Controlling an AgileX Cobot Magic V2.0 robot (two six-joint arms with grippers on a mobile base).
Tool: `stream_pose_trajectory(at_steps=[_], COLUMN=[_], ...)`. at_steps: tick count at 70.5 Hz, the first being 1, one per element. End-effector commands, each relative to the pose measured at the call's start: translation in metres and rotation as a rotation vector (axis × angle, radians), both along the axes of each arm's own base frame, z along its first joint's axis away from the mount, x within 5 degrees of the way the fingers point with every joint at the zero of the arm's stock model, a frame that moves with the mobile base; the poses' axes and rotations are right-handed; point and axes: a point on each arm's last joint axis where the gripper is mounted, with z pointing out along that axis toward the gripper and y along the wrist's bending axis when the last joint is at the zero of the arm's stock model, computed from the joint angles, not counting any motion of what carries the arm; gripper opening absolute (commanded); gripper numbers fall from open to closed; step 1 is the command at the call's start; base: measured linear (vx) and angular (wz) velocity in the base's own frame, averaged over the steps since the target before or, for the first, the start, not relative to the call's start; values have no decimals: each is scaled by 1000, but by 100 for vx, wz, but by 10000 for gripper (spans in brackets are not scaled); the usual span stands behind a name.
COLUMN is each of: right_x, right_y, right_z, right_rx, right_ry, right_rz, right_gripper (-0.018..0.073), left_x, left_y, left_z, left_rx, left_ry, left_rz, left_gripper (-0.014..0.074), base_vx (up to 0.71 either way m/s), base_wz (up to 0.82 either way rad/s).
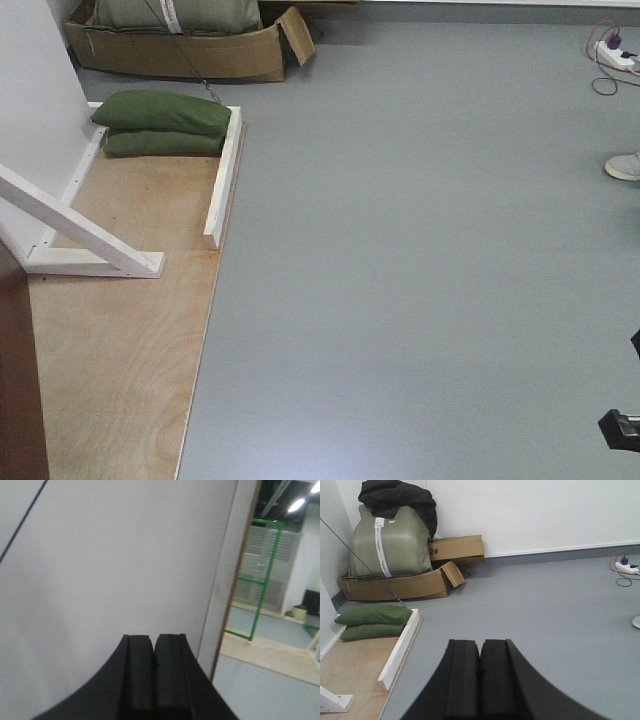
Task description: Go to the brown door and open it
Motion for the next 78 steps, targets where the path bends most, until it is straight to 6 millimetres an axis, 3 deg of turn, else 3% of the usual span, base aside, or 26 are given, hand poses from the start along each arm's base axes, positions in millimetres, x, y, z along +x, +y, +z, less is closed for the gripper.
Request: stream_pose_trajectory(at_steps=[1,27,52,78], right_x=[0,0,0,0], right_y=[-1,-1,-1,-1], right_z=[7,7,7,7], right_rx=[-13,-13,-13,-13], right_ry=[-86,-86,-86,-86], right_rz=[-8,-8,-8,-8], right_gripper=[0,0,0,0], left_x=[-10,8,34,48], left_y=[1,35,53,56], left_z=[4,-17,-22,-13], left_rx=[-30,-146,-121,-61], left_ry=[-18,-200,-367,-349], left_rz=[187,278,39,-160], left_gripper=[11,11,11,11], base_vx=[0,0,0,0], base_wz=[0,0,0,0])
